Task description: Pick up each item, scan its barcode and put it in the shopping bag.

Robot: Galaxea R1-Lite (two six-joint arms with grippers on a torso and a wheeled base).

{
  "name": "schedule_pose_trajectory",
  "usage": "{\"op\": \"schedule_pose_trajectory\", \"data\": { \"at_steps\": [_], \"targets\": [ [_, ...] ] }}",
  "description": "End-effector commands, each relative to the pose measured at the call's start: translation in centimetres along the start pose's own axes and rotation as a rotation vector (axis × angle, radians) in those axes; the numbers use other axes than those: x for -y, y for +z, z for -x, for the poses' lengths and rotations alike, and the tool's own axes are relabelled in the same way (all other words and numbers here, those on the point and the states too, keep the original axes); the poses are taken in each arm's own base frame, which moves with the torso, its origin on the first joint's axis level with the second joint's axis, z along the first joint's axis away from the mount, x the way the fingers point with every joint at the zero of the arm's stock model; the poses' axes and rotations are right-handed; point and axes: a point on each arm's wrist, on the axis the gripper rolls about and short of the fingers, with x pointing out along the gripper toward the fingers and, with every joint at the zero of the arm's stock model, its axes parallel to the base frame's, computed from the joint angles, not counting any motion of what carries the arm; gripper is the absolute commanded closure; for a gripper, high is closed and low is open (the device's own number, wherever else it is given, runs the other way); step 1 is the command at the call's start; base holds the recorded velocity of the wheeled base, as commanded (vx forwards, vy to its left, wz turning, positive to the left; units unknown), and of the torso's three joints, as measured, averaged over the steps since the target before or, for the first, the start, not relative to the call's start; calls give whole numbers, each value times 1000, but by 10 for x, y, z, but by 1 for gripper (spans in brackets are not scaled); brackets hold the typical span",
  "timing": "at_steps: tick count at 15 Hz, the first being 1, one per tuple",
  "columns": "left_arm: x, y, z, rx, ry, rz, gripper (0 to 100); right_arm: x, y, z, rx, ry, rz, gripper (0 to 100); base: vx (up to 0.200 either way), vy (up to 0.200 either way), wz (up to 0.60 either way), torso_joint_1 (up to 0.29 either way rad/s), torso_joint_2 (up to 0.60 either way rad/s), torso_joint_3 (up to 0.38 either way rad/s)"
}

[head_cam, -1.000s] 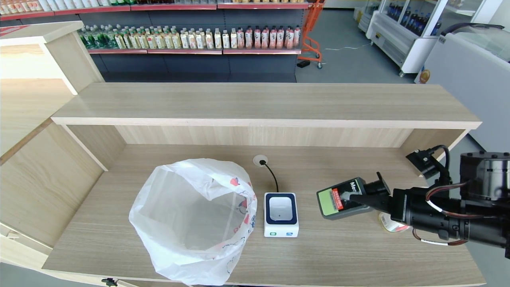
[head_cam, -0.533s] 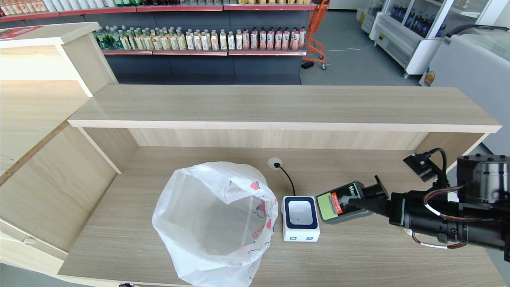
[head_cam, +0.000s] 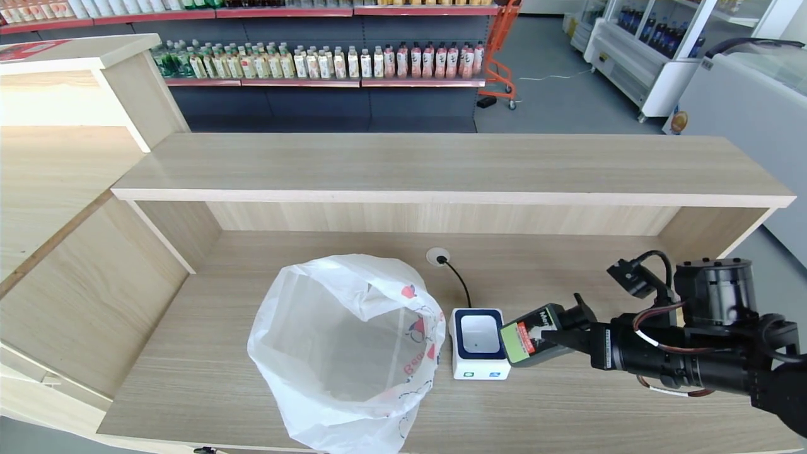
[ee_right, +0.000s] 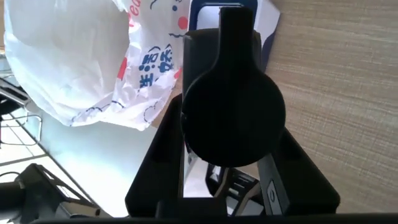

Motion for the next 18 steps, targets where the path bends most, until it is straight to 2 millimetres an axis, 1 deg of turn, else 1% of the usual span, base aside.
{"op": "schedule_pose_trajectory", "data": {
  "at_steps": [1, 5, 9, 10, 14, 18],
  "targets": [
    [0, 0, 0, 0, 0, 1, 0, 7, -5, -11, -36, -9, -11, 100, 0, 0, 0, 0, 0, 0],
    [0, 0, 0, 0, 0, 1, 0, 13, -4, -29, -6, 11, 20, 100, 0, 0, 0, 0, 0, 0],
    [0, 0, 0, 0, 0, -1, 0, 7, -8, -37, -17, 41, 30, 100, 0, 0, 0, 0, 0, 0],
    [0, 0, 0, 0, 0, -1, 0, 7, -12, -43, -37, 46, 33, 100, 0, 0, 0, 0, 0, 0],
    [0, 0, 0, 0, 0, 1, 0, 9, -10, -61, -20, 59, 49, 100, 0, 0, 0, 0, 0, 0],
    [0, 0, 0, 0, 0, 1, 0, 12, -10, -66, -23, 54, 45, 100, 0, 0, 0, 0, 0, 0]
  ]
}}
